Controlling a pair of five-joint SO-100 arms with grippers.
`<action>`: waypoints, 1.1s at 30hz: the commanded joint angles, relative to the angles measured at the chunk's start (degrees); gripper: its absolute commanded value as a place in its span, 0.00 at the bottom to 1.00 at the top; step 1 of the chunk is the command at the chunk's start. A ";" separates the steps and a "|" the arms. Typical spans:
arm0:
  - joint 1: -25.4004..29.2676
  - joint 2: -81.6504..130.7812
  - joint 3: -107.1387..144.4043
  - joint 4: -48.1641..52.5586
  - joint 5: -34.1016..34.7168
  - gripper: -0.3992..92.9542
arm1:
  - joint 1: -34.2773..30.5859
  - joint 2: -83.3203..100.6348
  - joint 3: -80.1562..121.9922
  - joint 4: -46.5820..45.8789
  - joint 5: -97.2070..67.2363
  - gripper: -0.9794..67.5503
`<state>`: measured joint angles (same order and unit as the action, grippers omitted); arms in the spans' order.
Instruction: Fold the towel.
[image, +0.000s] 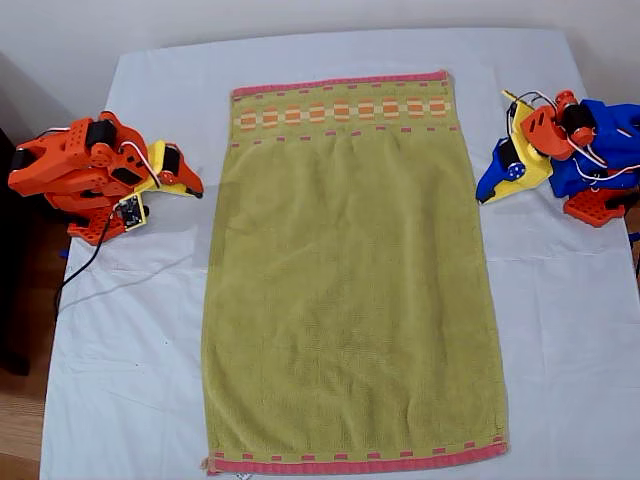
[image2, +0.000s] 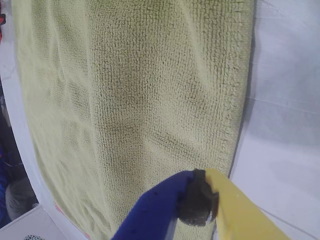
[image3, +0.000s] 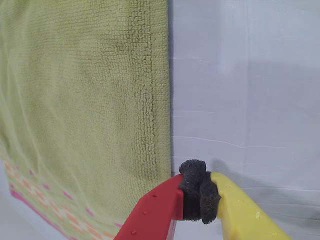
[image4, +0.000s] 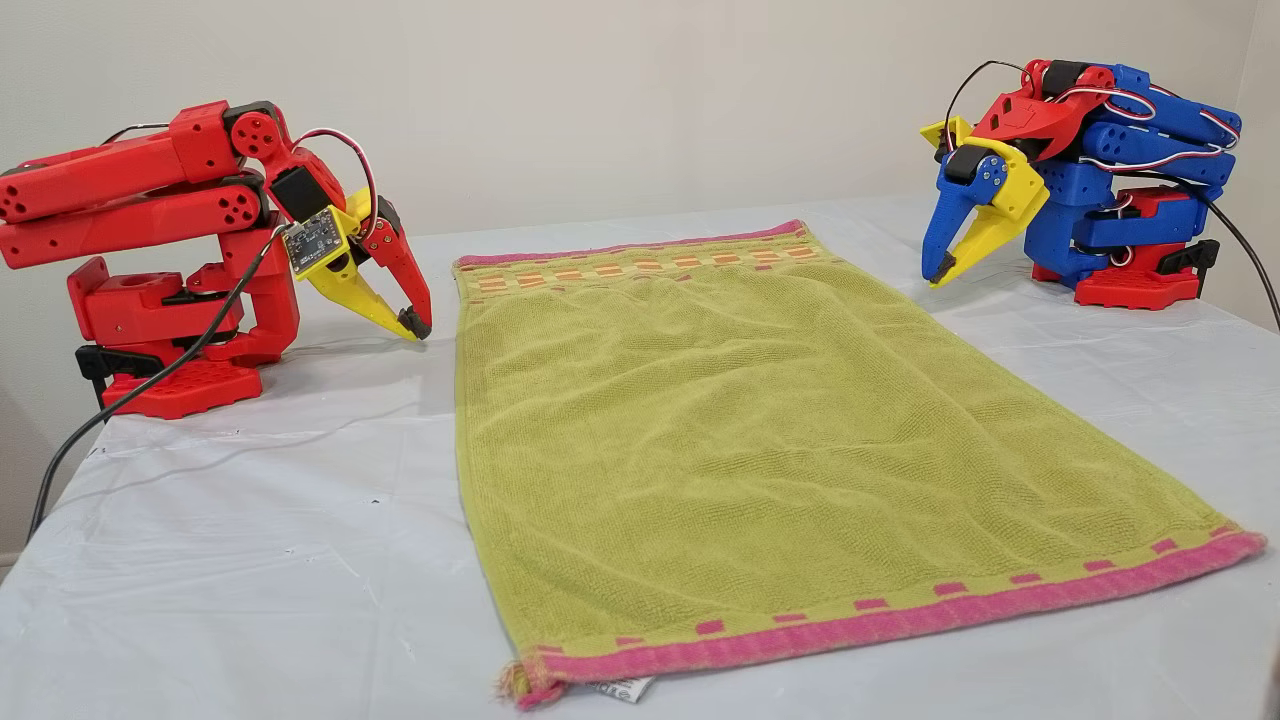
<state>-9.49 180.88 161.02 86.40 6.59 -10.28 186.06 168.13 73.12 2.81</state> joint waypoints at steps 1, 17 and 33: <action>2.20 -0.09 3.60 -16.44 -32.70 0.01 | 15.73 12.04 12.74 -17.67 32.43 0.02; 2.11 -0.09 3.60 -16.87 -31.03 0.01 | 15.38 12.04 12.74 -17.75 32.17 0.02; -0.88 0.00 0.26 -15.03 -36.12 0.01 | 18.19 11.95 9.49 -15.21 33.05 0.01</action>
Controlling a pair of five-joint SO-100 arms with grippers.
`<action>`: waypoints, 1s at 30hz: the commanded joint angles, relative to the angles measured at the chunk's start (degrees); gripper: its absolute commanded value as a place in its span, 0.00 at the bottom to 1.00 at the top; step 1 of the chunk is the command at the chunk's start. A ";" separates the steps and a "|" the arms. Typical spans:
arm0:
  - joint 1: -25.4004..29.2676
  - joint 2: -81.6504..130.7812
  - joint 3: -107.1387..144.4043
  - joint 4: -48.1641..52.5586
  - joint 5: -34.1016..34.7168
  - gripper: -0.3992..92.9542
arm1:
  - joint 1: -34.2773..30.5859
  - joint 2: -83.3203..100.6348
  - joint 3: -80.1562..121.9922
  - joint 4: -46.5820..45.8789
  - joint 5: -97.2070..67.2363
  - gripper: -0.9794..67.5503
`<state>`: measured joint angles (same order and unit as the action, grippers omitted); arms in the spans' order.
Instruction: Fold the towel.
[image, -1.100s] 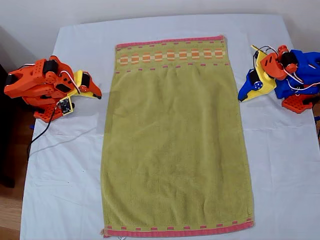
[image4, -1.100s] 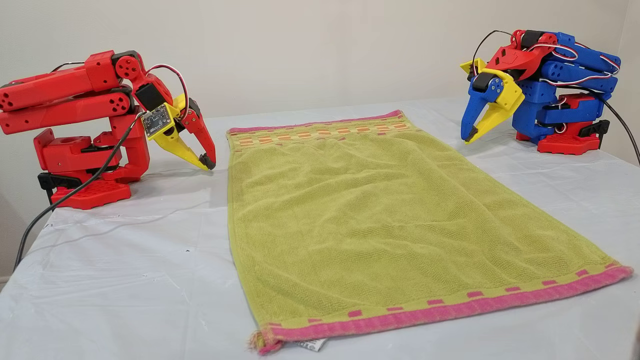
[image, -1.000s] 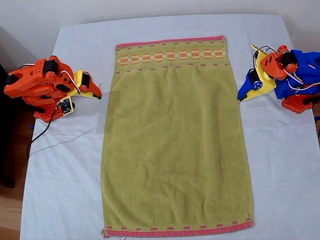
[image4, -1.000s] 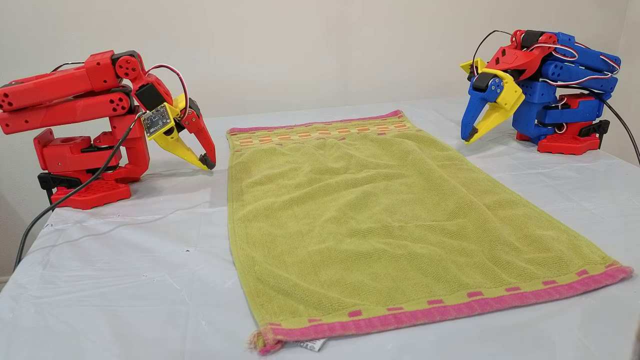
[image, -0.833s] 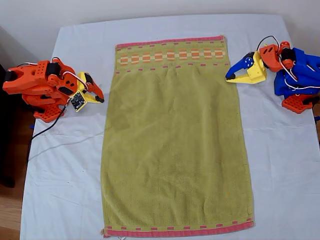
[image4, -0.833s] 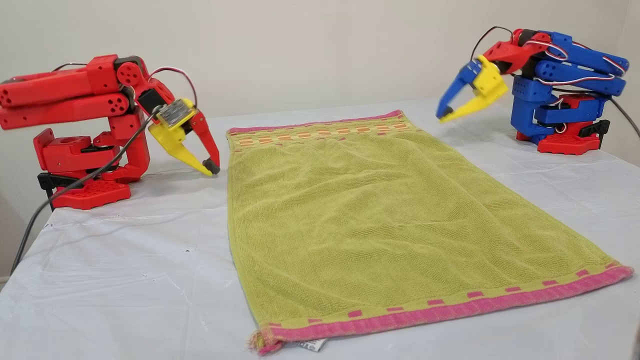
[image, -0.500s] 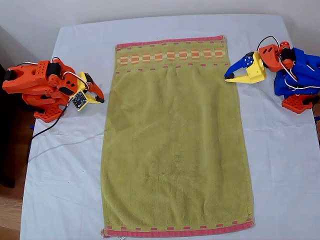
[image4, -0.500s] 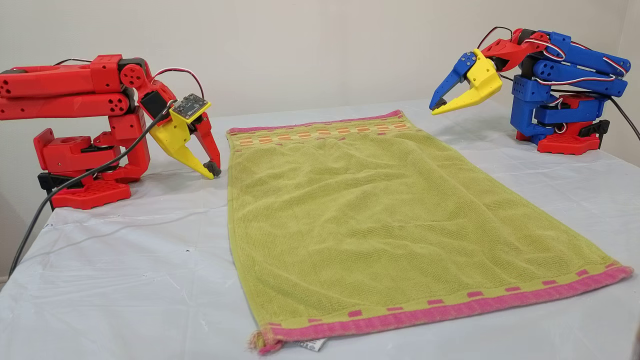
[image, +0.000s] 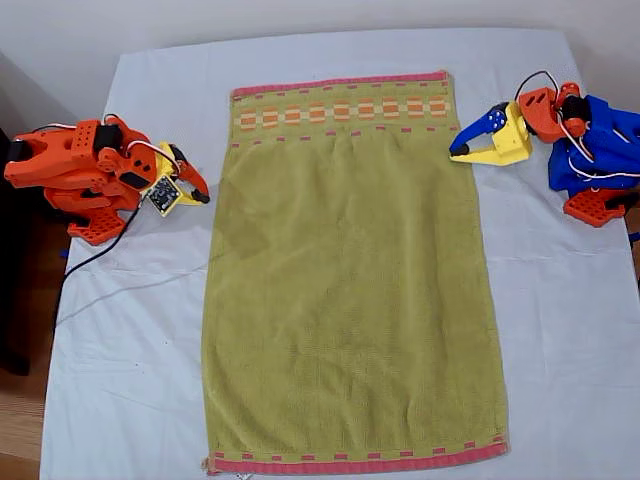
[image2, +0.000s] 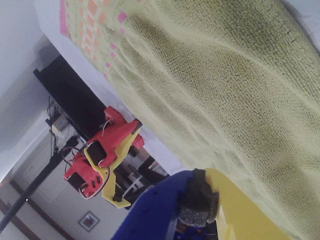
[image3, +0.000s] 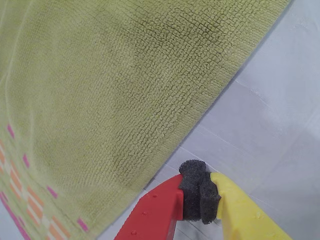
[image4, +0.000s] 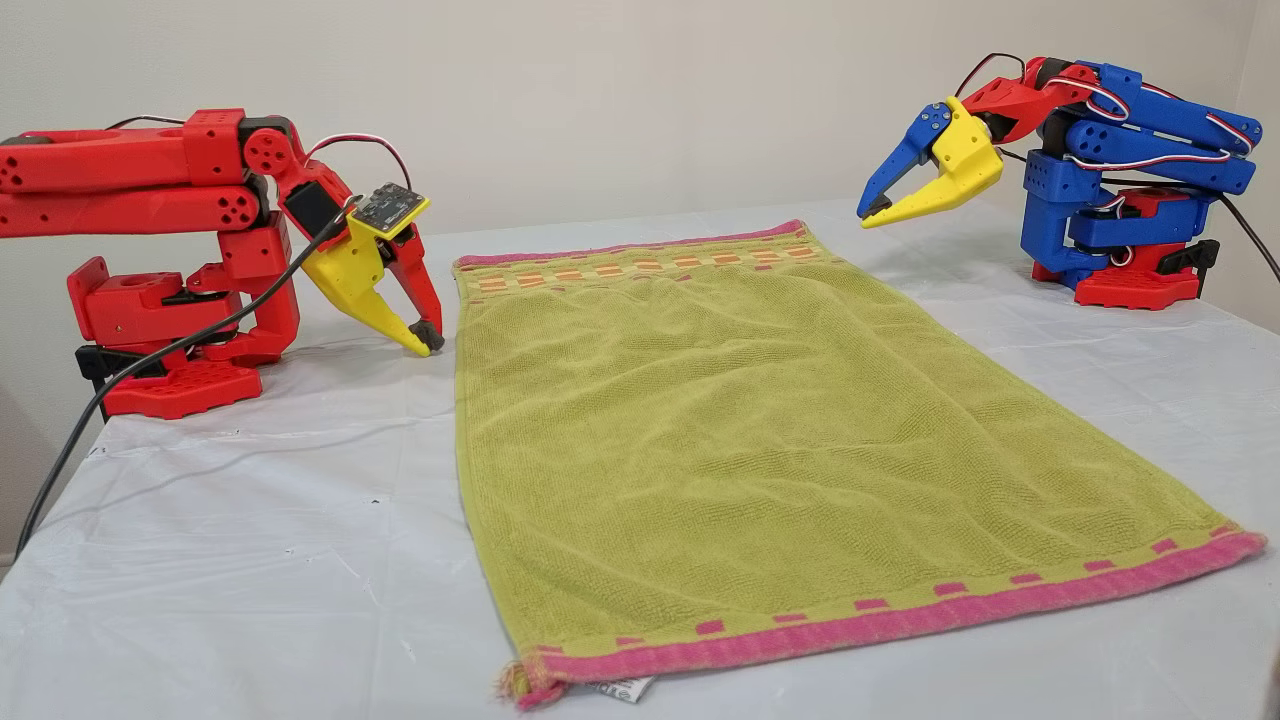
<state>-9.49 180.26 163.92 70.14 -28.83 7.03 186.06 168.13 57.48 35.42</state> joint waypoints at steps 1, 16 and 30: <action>-1.32 0.62 -4.04 2.29 -1.05 0.01 | 1.49 11.95 8.61 0.44 1.14 0.01; -12.92 -23.73 -33.66 13.54 -22.06 0.04 | 16.17 -19.42 -33.13 9.49 9.93 0.01; -21.80 -55.02 -66.45 33.49 -22.24 0.03 | 13.01 -71.72 -99.40 35.33 13.62 0.15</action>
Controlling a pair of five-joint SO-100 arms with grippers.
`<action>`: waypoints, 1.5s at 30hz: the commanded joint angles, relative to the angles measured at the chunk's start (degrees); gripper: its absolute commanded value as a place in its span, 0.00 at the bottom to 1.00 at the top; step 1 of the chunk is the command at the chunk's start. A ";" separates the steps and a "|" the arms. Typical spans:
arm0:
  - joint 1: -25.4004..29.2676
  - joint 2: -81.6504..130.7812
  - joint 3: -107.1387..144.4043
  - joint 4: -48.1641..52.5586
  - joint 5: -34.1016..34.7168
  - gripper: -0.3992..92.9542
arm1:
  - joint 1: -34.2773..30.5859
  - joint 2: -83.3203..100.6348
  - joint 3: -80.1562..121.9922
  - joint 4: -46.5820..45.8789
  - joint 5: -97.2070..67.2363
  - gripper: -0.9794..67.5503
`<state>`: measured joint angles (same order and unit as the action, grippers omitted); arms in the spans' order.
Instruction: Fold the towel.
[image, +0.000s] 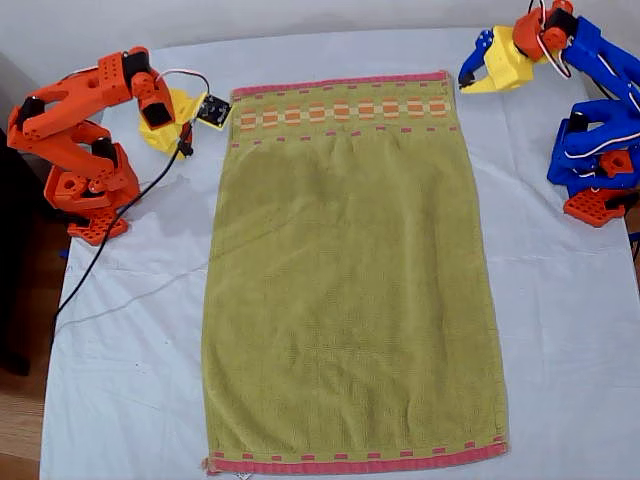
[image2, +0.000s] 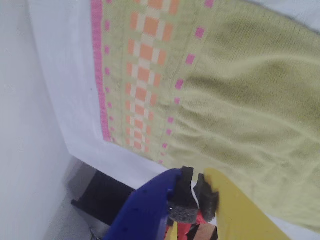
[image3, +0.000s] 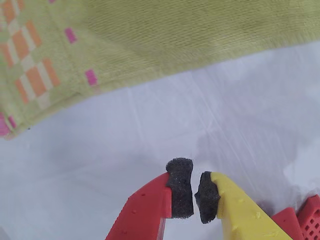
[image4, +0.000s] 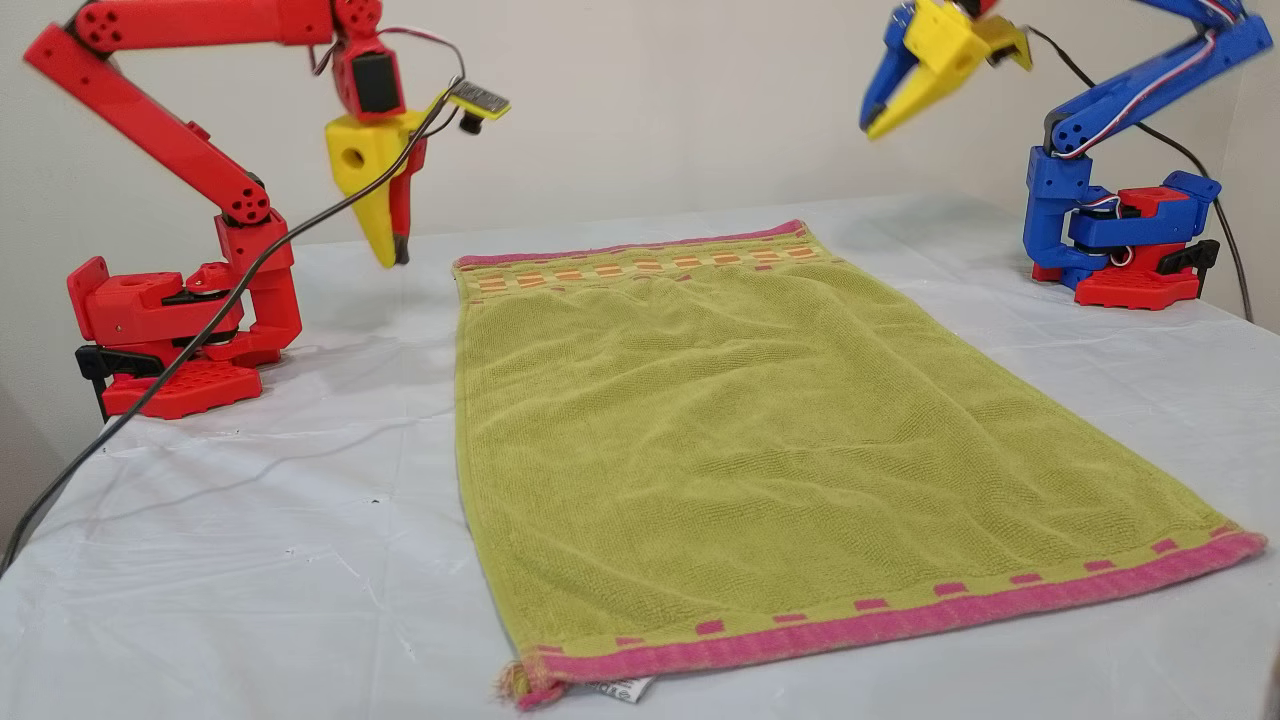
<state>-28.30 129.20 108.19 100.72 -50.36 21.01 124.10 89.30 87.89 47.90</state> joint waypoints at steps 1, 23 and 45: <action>-3.43 -6.86 -12.57 3.78 -0.18 0.03 | -0.97 -13.71 -25.40 8.09 1.85 0.25; -14.33 -38.50 -52.29 16.87 -3.34 0.55 | 0.97 -42.19 -45.09 15.12 8.53 0.55; -20.83 -53.26 -56.07 10.11 -4.57 0.89 | -2.81 -45.26 -43.86 15.12 10.46 0.58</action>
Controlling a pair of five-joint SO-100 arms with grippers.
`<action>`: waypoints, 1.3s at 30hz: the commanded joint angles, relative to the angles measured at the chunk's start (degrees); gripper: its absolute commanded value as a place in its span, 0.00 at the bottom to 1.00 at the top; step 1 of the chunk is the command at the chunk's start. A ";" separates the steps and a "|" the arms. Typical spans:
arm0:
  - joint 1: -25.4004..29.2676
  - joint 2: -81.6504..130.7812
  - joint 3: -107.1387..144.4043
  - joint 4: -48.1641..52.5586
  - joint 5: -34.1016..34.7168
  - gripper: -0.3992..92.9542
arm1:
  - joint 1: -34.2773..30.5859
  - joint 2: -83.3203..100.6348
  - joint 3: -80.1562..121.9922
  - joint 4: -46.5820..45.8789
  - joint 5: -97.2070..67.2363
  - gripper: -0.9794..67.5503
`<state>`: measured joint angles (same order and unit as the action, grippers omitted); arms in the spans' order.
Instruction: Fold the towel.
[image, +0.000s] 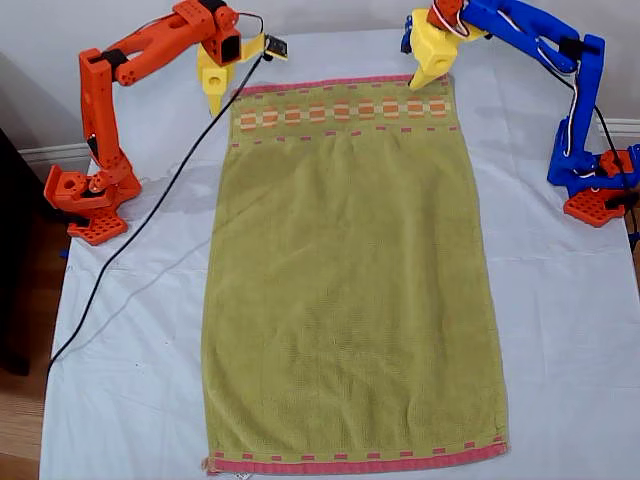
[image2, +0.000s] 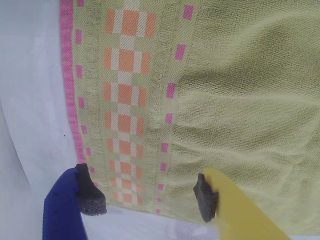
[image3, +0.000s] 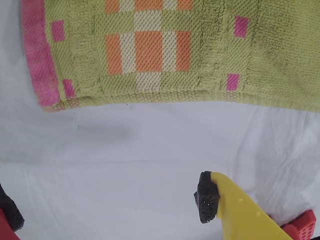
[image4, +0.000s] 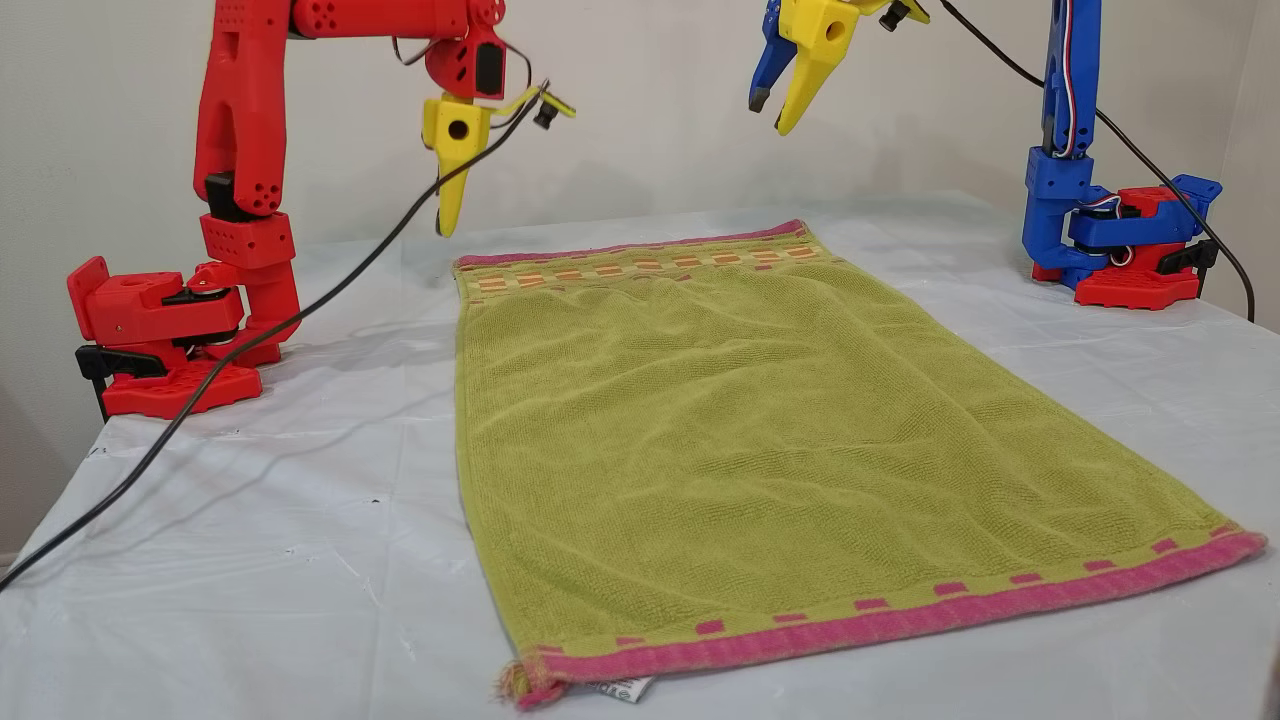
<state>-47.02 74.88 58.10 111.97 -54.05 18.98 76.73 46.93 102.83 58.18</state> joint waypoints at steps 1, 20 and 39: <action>-2.37 0.35 -5.80 -1.49 -1.23 0.89 | -1.32 2.37 -1.41 0.18 0.35 0.58; -0.09 -31.38 -51.50 6.59 1.23 0.86 | -9.32 -1.67 -6.68 0.18 0.00 0.56; -3.96 -3.08 -29.36 6.50 2.99 0.82 | -11.43 -7.21 -11.69 0.18 1.05 0.56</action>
<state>-49.04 61.44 29.00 117.60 -51.33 8.17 68.47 42.98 102.83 59.06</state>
